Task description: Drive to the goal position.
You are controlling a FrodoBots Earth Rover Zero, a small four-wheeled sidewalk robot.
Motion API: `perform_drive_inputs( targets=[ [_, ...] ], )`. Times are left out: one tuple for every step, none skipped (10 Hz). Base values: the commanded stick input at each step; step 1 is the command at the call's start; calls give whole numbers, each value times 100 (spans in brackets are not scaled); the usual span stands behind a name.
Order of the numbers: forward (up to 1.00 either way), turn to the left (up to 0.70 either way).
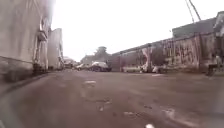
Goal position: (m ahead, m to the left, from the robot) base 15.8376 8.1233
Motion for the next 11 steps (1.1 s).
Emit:
perform_drive_inputs(
  targets=[
    [100,-1],
    [100,-1],
    [100,-1],
    [100,-1],
    [100,-1],
    [100,-1],
    [100,-1],
    [100,26],
    [100,39],
    [100,11],
    [100,-1]
  ],
)
